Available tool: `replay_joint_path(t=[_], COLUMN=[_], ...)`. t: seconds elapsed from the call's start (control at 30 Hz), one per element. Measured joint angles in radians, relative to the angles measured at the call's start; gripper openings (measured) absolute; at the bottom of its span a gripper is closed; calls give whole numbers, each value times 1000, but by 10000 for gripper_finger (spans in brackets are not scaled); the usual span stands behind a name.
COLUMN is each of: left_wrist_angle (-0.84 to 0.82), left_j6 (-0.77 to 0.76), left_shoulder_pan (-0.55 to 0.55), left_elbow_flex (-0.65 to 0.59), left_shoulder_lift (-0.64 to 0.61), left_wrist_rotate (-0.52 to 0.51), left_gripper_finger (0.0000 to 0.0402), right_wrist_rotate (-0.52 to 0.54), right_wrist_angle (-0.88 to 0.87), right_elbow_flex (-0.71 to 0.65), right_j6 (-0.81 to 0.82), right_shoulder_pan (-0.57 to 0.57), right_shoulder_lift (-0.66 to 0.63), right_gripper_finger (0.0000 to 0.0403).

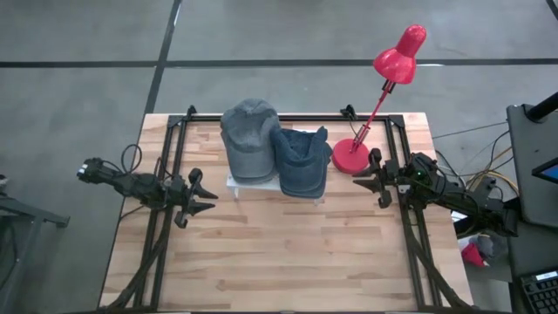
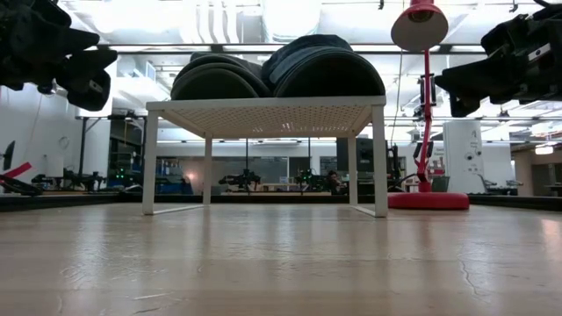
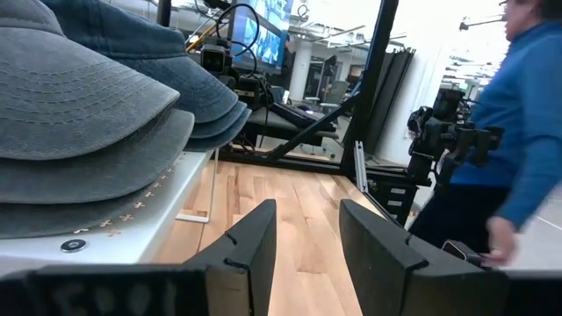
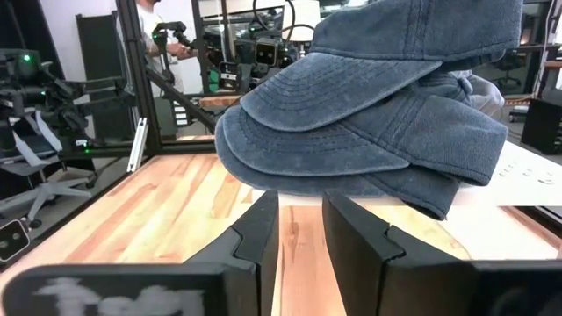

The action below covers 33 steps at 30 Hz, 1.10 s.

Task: Pick & Place hat
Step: Return to Home Position

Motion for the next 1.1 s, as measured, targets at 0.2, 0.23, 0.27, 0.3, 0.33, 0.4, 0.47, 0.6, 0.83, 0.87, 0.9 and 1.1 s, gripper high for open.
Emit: replay_joint_path(t=[0.2, 0.23, 0.27, 0.3, 0.33, 0.4, 0.47, 0.6, 0.83, 0.87, 0.9, 1.1], left_wrist_angle=[0, 0, 0, 0, 0, 0, 0, 0, 0, 0, 0, 0], left_j6=[0, 0, 0, 0, 0, 0, 0, 0, 0, 0, 0, 0], left_shoulder_pan=[0, 0, 0, 0, 0, 0, 0, 0, 0, 0, 0, 0], left_elbow_flex=[0, 0, 0, 0, 0, 0, 1, 1, 1, 1, 1, 1], left_shoulder_lift=[0, 0, 0, 0, 0, 0, 0, 0, 0, 0, 0, 0], left_wrist_rotate=[0, 0, 0, 0, 0, 0, 0, 0, 0, 0, 0, 0], left_gripper_finger=[129, 129, 129, 129, 129, 129, 129, 129, 129, 129, 129, 129], right_wrist_rotate=[0, 0, 0, 0, 0, 0, 0, 0, 0, 0, 0, 0], right_wrist_angle=[0, 0, 0, 0, 0, 0, 0, 0, 0, 0, 0, 0], right_elbow_flex=[0, 0, 0, 0, 0, 0, 0, 0, 0, 0, 0, 0], right_j6=[-1, -2, -2, -2, -1, -3, -2, -2, -1, -1, -2, -3], right_shoulder_pan=[0, 0, 0, 0, 0, 0, 0, 0, 0, 0, 0, 0], right_shoulder_lift=[0, 0, 0, 0, 0, 0, 0, 0, 0, 0, 0, 0], right_gripper_finger=[89, 88, 86, 83, 81, 77, 73, 68, 79, 80, 82, 90])
